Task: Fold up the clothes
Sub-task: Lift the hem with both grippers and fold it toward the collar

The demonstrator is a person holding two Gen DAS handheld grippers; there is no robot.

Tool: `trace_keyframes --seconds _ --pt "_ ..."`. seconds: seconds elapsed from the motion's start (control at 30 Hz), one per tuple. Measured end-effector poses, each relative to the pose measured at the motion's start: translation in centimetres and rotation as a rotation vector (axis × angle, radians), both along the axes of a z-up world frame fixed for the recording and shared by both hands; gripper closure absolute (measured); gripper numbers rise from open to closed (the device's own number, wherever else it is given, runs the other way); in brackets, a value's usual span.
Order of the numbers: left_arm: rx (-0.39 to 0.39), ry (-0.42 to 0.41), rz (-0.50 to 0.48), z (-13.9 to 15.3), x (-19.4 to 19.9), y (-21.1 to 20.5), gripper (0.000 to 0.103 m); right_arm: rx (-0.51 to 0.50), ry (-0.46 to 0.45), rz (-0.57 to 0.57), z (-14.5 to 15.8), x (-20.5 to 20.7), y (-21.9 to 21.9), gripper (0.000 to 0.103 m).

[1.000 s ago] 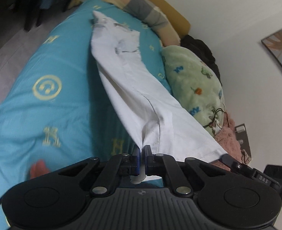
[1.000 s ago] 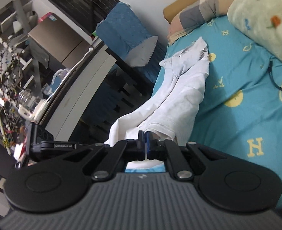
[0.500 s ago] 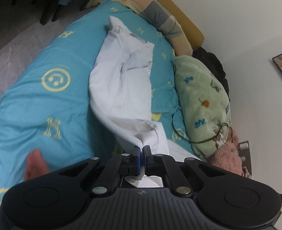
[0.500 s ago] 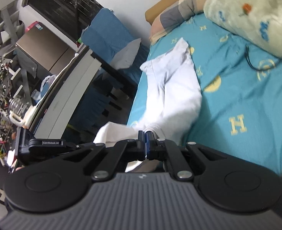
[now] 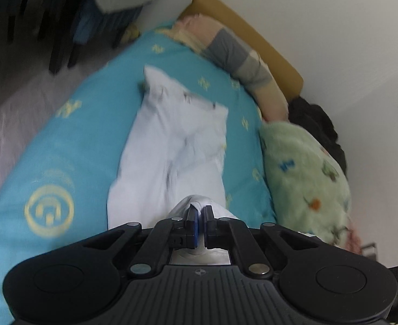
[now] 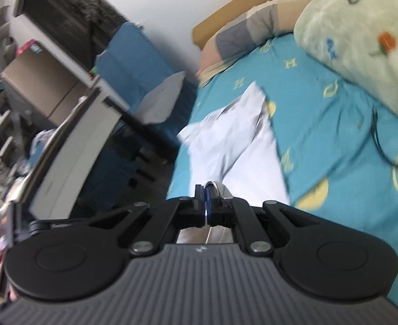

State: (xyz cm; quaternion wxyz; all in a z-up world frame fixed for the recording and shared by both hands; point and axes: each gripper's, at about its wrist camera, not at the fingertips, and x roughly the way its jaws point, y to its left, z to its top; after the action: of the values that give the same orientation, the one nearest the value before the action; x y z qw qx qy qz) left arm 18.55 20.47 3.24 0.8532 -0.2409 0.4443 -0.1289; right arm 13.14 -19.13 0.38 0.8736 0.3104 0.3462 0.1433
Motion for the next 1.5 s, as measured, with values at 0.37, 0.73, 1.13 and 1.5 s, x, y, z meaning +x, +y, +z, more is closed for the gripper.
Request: trace_keyframes --seconds 0.37,0.73,1.13,1.5 --pt "0.275 -0.164 0.061 -8.9 11.8 -3.2 0.098 -0.244 -0.002 0.032 -10.0 17.5 3.0 0.098" --pt "0.245 -0.063 -0.002 -10.7 10.6 -3.0 0.05 -0.224 0.064 0.024 -13.7 17.8 2.9 0.082" --pt "-0.257 0.356 0.204 -10.6 -0.8 1.8 0.024 0.041 0.086 -0.055 -10.3 3.5 1.1 0.025" --pt "-0.308 0.35 0.397 -14.4 -3.4 -0.4 0.037 0.366 0.241 -0.064 -16.5 -2.2 1.7 0.025"
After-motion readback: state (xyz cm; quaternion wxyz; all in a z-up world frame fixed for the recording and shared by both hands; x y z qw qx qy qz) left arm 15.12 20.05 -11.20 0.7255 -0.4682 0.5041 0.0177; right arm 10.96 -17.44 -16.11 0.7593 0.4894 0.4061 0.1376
